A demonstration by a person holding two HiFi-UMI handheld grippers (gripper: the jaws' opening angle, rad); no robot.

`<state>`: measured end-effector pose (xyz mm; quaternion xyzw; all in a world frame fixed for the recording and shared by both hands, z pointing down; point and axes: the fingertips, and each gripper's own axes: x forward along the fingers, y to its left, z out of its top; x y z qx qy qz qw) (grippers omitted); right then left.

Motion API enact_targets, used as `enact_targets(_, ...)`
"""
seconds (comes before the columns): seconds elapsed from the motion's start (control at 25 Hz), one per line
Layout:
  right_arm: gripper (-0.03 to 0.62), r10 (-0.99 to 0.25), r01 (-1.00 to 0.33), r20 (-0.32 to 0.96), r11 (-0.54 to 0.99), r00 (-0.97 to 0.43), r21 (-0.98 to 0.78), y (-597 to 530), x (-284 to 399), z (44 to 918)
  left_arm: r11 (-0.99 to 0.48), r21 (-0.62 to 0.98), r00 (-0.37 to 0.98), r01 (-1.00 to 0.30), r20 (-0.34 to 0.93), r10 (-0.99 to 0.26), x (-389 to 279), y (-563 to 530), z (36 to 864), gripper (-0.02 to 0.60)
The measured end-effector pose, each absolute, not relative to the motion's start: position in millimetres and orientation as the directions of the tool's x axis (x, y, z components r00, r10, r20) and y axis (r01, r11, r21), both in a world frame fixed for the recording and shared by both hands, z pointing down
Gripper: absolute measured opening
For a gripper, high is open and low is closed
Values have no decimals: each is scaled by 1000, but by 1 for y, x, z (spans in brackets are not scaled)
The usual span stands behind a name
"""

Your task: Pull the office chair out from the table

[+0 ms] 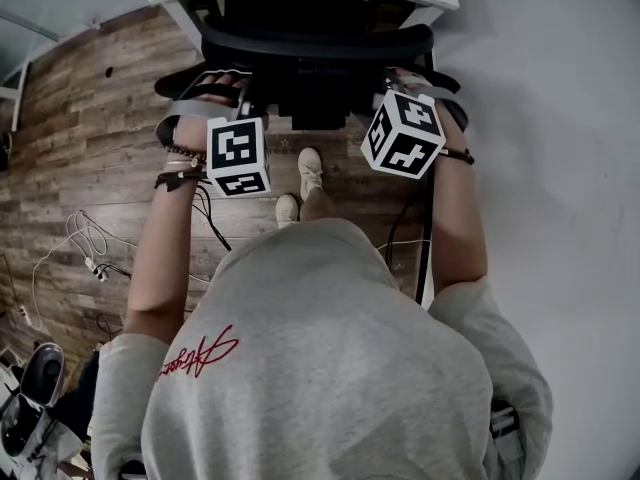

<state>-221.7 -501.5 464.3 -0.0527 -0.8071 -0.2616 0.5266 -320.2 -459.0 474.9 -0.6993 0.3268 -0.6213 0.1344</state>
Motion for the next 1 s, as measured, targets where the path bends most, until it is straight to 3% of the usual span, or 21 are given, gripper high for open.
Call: enact_targets(1.0,130,-206,355,877,856,-433,376,-491,-219,453,-774,-559,42,-297,802,-595,-317,-449,466,96)
